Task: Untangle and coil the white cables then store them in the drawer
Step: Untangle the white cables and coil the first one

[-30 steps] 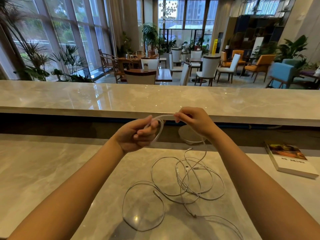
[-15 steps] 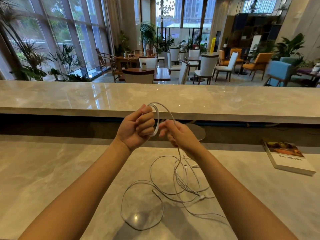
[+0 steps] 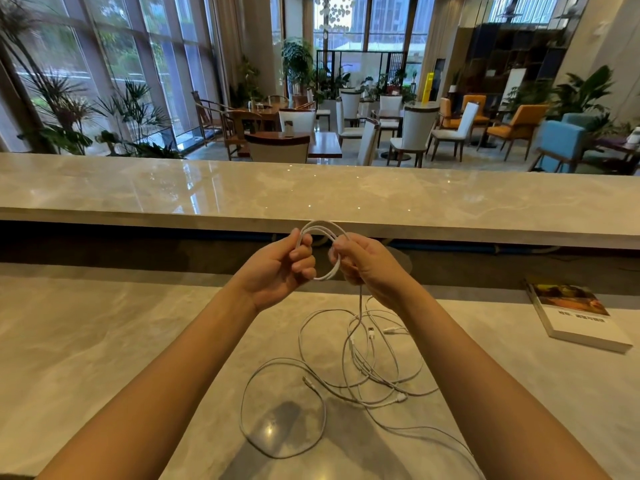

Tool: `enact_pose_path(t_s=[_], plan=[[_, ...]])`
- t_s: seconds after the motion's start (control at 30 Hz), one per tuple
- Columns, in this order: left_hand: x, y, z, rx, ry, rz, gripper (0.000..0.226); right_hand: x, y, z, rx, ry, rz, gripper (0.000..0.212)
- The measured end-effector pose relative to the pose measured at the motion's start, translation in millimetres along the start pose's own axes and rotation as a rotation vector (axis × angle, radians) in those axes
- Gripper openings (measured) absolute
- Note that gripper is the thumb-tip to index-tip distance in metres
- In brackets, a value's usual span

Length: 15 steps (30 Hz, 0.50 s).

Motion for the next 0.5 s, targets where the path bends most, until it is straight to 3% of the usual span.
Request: enact_pose_path(t_s=[0.13, 0.3, 0.37, 0.5], plan=[[-1.3, 0.1, 0.9, -0.033, 0.057, 0.149, 0.031, 0.2, -1.5, 3.7, -0.067, -0.125, 0.149, 0.020], [-7.8, -0.8, -1.5, -0.053, -0.013, -0.081, 0.032, 4.6, 0.5, 9.0, -0.116, -0.086, 0.332, 0.019], [-7.6, 0.6, -1.1, -0.072, -0.009, -0.219, 0.032, 10.0, 6.2, 8.5, -0.087, -0.054, 0.255, 0.020], [2.4, 15.0, 0.9, -0.178, 0.095, -0.341, 0.031, 25.3, 39.3, 1.9, -0.104, 0.170, -0.105, 0.022]])
Point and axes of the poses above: each hand's wrist, its own z-axis towards the middle knuckle, its own x-axis out of the back of the hand, y = z × x, the point moved 1 cm from there along z, towards the middle knuckle, and after that the axes turned 8 degrees about -x, right-handed, at the moved point
